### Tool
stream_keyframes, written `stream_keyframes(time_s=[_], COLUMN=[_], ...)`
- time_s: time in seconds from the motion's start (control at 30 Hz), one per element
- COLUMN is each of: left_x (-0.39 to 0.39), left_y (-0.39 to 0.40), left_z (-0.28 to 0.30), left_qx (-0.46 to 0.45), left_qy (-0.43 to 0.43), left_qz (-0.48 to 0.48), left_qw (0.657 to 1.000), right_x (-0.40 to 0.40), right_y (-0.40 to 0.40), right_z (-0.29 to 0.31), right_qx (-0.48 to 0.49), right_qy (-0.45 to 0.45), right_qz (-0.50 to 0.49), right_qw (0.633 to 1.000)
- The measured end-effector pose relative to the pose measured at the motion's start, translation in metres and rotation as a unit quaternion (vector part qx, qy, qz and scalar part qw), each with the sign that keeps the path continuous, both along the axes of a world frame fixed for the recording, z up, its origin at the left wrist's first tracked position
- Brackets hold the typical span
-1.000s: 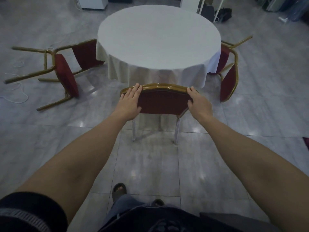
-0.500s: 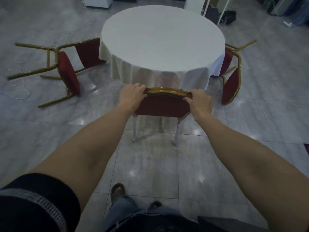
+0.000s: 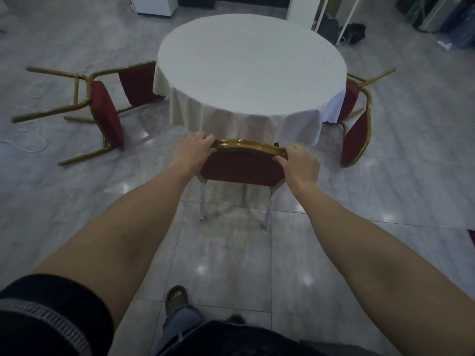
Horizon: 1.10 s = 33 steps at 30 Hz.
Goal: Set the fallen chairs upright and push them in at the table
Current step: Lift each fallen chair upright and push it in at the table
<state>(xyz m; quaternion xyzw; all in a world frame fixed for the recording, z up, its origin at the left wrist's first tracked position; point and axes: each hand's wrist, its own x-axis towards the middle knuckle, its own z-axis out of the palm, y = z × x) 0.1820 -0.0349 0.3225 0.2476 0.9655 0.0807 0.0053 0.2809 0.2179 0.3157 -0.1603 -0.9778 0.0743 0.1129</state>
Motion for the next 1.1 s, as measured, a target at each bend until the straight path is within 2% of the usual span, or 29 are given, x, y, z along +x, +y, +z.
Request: stream_keyframes(time_s=[0.3,0.5,0.6,0.7,0.87,1.1], left_x=[0.012,0.010,0.002,-0.014,-0.043,-0.063], left_y=[0.029,0.028,0.026,0.033,0.076,0.179], left_z=[0.002,0.011,0.015,0.024,0.049,0.058], left_qx=[-0.007,-0.020,-0.020,-0.029,-0.056,-0.114], left_qy=[0.005,-0.008,-0.002,0.001,0.025,-0.001], left_qz=[0.001,-0.013,-0.042,-0.092,-0.157,-0.238], left_qw=[1.000,1.000,0.999,0.995,0.986,0.964], right_x=[0.007,0.019,0.017,0.015,0.012,0.029], right_y=[0.028,0.024,0.034,0.055,0.095,0.162], right_z=[-0.001,-0.001,0.003,0.007,0.024,0.034], right_qx=[-0.053,-0.053,-0.032,0.003,0.018,-0.051], right_qy=[0.013,0.015,-0.028,-0.116,-0.163,-0.167], right_qz=[-0.015,-0.004,-0.002,-0.020,-0.075,-0.148], right_qw=[0.998,0.998,0.999,0.993,0.984,0.973])
